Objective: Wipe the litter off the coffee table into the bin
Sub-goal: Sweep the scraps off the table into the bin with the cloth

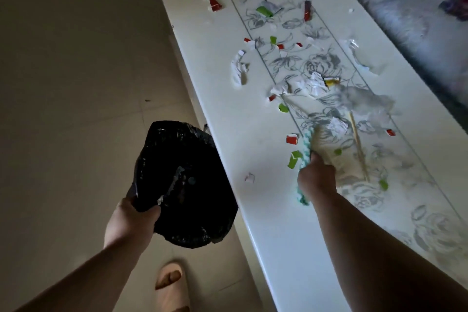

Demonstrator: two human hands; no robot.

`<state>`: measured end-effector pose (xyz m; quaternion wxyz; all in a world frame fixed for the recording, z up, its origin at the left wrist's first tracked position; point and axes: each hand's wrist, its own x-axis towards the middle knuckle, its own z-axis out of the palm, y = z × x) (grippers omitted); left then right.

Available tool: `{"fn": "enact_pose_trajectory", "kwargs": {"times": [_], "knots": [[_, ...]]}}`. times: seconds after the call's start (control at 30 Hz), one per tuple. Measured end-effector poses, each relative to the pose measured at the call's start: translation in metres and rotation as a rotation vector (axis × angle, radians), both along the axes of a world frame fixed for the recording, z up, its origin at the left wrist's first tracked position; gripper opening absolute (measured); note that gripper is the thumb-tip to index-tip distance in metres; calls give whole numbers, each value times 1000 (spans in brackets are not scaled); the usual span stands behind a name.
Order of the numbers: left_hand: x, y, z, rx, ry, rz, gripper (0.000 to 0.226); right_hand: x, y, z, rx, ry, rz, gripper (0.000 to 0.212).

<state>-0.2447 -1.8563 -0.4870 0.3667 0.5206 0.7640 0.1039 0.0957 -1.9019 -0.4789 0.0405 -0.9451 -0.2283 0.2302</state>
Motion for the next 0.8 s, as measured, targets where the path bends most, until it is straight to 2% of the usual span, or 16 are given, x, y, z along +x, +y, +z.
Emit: {"fn": "enact_pose_trajectory", "kwargs": {"times": [0.1,0.23,0.43,0.57,0.67,0.8], "knots": [[-6,12,-2,-48,-4,-28,18,-16,12,3,22,12,42,56],[-10,21,-1,-91,1,-44,33,-69,17,9,107,152,128,60],[-1,31,18,-153,-24,-50,26,-124,29,13,142,281,219,64],[1,38,33,-127,-80,10,35,-136,33,24,165,418,263,65],[2,45,41,-116,-39,23,33,-124,30,32,274,398,199,65],[11,56,39,-89,16,62,35,-76,11,33,466,262,-57,61]]}}
